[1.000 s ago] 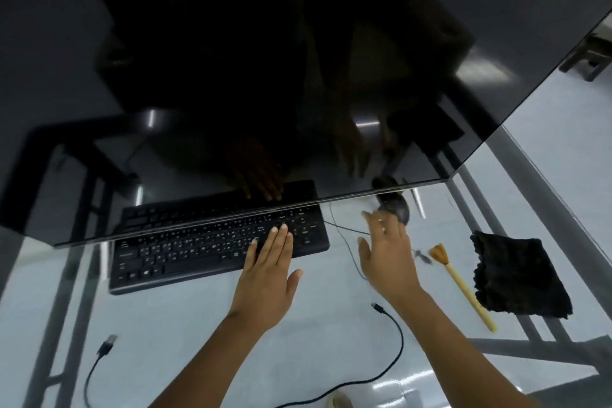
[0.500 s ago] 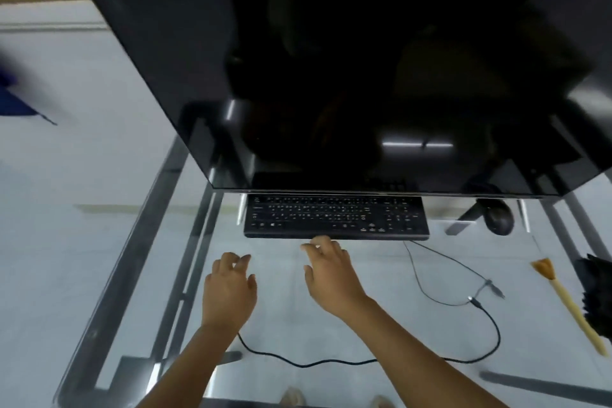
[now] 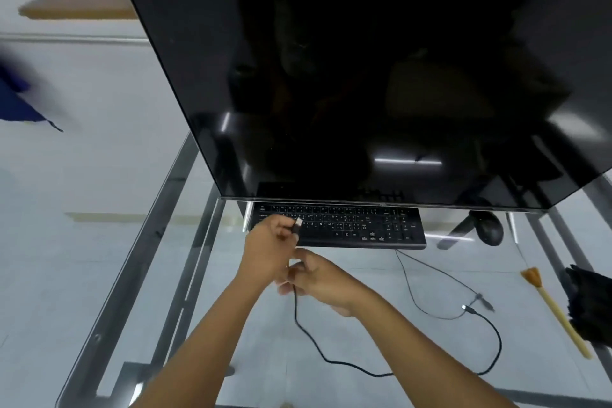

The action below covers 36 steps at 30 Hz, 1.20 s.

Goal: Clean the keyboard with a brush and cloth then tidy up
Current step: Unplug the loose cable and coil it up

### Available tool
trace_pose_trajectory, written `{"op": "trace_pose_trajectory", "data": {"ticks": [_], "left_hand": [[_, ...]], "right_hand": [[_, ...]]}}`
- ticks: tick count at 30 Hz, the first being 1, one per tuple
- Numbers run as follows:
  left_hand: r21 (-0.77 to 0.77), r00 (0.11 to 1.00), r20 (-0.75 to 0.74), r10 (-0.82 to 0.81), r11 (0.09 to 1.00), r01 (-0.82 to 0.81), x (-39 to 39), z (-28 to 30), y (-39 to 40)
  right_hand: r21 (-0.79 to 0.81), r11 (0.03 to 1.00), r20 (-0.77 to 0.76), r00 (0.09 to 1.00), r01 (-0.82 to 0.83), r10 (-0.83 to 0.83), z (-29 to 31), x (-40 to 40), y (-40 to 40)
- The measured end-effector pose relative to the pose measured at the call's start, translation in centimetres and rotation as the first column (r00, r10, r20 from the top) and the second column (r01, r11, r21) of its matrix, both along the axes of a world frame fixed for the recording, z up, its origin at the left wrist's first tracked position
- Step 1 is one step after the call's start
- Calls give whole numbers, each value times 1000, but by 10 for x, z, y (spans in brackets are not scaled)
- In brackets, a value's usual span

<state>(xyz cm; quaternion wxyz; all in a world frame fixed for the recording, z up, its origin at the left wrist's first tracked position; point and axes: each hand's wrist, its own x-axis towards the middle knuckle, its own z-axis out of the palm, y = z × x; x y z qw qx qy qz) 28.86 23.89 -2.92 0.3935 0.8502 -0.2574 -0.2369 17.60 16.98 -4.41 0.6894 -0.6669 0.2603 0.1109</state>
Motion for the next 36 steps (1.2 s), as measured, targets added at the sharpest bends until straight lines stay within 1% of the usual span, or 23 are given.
{"op": "trace_pose_trajectory", "data": {"ticks": [1, 2, 4, 5, 6, 8, 9, 10, 12, 16, 17, 18, 19, 20, 22, 23, 24, 25, 26, 29, 32, 34, 36], "left_hand": [[-17, 1000, 11, -11, 1000, 11, -1, 14, -8], [-23, 995, 93, -43, 999, 46, -2, 26, -14], [-75, 930, 338, -143, 981, 178, -9, 45, -23], [-136, 888, 413, -202, 951, 279, -16, 56, -26], [-186, 860, 430, -274, 905, 382, -23, 68, -29], [-249, 829, 373, -417, 815, 523, -43, 98, -34], [-265, 828, 320, -461, 796, 545, -50, 113, -38], [-277, 834, 270, -481, 791, 546, -53, 121, -41], [-287, 833, 251, -494, 783, 551, -62, 146, -47], [-198, 793, 280, -541, 776, 599, -78, 197, -59], [-190, 790, 252, -559, 772, 607, -79, 208, -61], [-232, 783, 171, -598, 748, 622, -81, 219, -61], [-338, 751, 40, -659, 698, 631, -84, 230, -60], [-484, 676, -101, -730, 630, 608, -88, 240, -58], [-753, 452, -285, -845, 489, 440, -100, 264, -54], [-840, 356, -309, -882, 429, 334, -107, 278, -54], [-898, 300, -304, -904, 377, 227, -114, 291, -56], [-932, 286, -294, -912, 340, 128, -120, 304, -58], [-948, 315, -289, -904, 316, 37, -125, 316, -62], [-954, 499, -300, -813, 270, -132, -126, 343, -78], [-942, 639, -330, -695, 202, -267, -115, 358, -91], [-948, 761, -315, -566, 157, -276, -101, 365, -95], [-972, 912, -203, -357, 188, -143, -83, 367, -95]], "right_hand": [[41, 999, 29, 1000, 3, -4, 14, -5, -3], [26, 1000, 52, 999, 5, -6, 28, -12, -7], [-90, 996, 73, 997, 25, -18, 56, -24, -18], [-159, 987, 84, 996, 28, -15, 72, -31, -25], [-226, 974, 92, 996, 21, 0, 88, -37, -32], [-368, 930, 130, 991, 27, 22, 125, -55, -49], [-413, 910, 148, 988, 28, 36, 143, -64, -56], [-425, 905, 158, 986, 17, 56, 156, -69, -61], [-469, 883, 200, 975, 10, 96, 192, -86, -69], [-640, 760, 295, 950, 112, 108, 249, -117, -94], [-644, 750, 328, 940, 149, 95, 260, -123, -102], [-630, 756, 363, 928, 178, 85, 271, -129, -110], [-605, 771, 403, 912, 200, 80, 282, -134, -117], [-570, 793, 446, 891, 215, 79, 291, -138, -123], [-501, 832, 539, 838, 237, 87, 308, -142, -130], [-471, 847, 581, 809, 246, 89, 315, -142, -130], [-442, 861, 615, 784, 252, 86, 320, -139, -128], [-421, 869, 641, 763, 259, 84, 323, -136, -125], [-412, 870, 659, 748, 271, 79, 326, -134, -122], [-433, 842, 667, 742, 320, 61, 330, -123, -109], [-536, 795, 605, 786, 284, 127, 333, -112, -101], [-610, 759, 516, 841, 228, 163, 334, -109, -98], [-697, 697, 414, 888, 168, 200, 336, -110, -97]]}}
